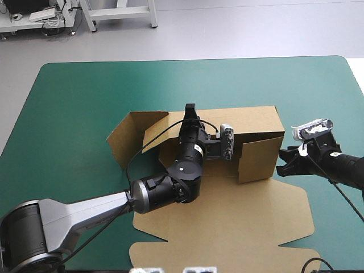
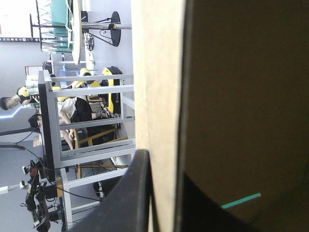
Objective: Fold the box
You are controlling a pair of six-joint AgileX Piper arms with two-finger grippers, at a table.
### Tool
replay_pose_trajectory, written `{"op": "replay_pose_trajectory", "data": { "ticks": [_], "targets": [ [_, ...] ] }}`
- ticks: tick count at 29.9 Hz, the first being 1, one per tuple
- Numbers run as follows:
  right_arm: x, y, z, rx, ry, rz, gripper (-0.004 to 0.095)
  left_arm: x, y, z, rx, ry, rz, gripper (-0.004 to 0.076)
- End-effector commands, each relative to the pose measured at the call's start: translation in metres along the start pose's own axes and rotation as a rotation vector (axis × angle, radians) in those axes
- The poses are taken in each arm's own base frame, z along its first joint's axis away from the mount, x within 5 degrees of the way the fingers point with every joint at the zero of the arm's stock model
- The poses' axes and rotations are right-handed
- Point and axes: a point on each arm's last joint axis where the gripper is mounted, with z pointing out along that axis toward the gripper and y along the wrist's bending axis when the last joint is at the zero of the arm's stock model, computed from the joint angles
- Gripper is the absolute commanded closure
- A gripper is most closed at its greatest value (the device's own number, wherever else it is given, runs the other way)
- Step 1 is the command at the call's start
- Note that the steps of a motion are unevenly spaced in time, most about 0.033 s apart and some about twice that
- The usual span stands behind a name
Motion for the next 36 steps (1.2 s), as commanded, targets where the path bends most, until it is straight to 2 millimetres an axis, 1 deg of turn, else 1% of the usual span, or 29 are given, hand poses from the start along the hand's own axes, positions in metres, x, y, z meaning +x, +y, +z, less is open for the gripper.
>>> {"op": "replay_pose_trajectory", "data": {
  "ticks": [1, 3, 6, 9, 11, 15, 21, 22, 24, 26, 27, 28, 29, 31, 36],
  "targets": [
    [-0.009, 0.006, -0.009, -0.032, -0.043, -0.059, 0.0456, -0.008, -0.028, 0.001, 0.206, -0.026, -0.151, 0.0733],
    [-0.007, 0.008, -0.009, -0.056, -0.029, -0.075, 0.0423, -0.008, -0.028, 0.001, 0.206, -0.026, -0.151, 0.0733],
    [-0.007, 0.008, -0.009, -0.054, -0.030, -0.085, 0.0421, -0.008, -0.028, 0.001, 0.205, -0.027, -0.150, 0.0733],
    [-0.011, 0.002, -0.007, 0.001, -0.065, -0.111, 0.0421, -0.008, -0.028, 0.001, 0.205, -0.027, -0.150, 0.0732],
    [-0.013, -0.002, -0.003, 0.016, -0.079, -0.089, 0.0420, -0.008, -0.027, 0.001, 0.203, -0.027, -0.148, 0.0733],
    [-0.013, -0.008, 0.013, -0.024, -0.076, -0.046, 0.0420, -0.008, -0.027, 0.001, 0.202, -0.027, -0.147, 0.0733],
    [-0.015, -0.009, 0.036, -0.177, -0.109, -0.038, 0.0422, -0.009, -0.026, 0.001, 0.189, -0.050, -0.135, 0.0733],
    [-0.014, -0.011, 0.040, -0.184, -0.112, -0.039, 0.0437, -0.010, -0.025, 0.001, 0.182, -0.054, -0.128, 0.0733],
    [-0.012, -0.014, 0.047, -0.184, -0.099, -0.057, 0.0536, -0.010, -0.024, 0.001, 0.164, -0.059, -0.114, 0.0733],
    [-0.010, -0.018, 0.053, -0.175, -0.082, -0.053, 0.0690, -0.011, -0.022, 0.001, 0.145, -0.067, -0.096, 0.0733],
    [-0.009, -0.019, 0.055, -0.177, -0.075, -0.047, 0.0742, -0.011, -0.022, 0.001, 0.138, -0.069, -0.089, 0.0733],
    [-0.008, -0.020, 0.056, -0.180, -0.070, -0.043, 0.0846, -0.011, -0.022, 0.001, 0.135, -0.072, -0.086, 0.0733],
    [-0.008, -0.020, 0.057, -0.181, -0.068, -0.040, 0.0923, -0.011, -0.021, 0.001, 0.134, -0.072, -0.085, 0.0733],
    [-0.008, -0.020, 0.058, -0.182, -0.069, -0.035, 0.0905, -0.011, -0.021, 0.002, 0.132, -0.071, -0.084, 0.0733],
    [-0.006, -0.020, 0.058, -0.184, -0.049, -0.058, 0.0906, -0.011, -0.020, 0.002, 0.122, -0.073, -0.075, 0.0732]
  ]
}}
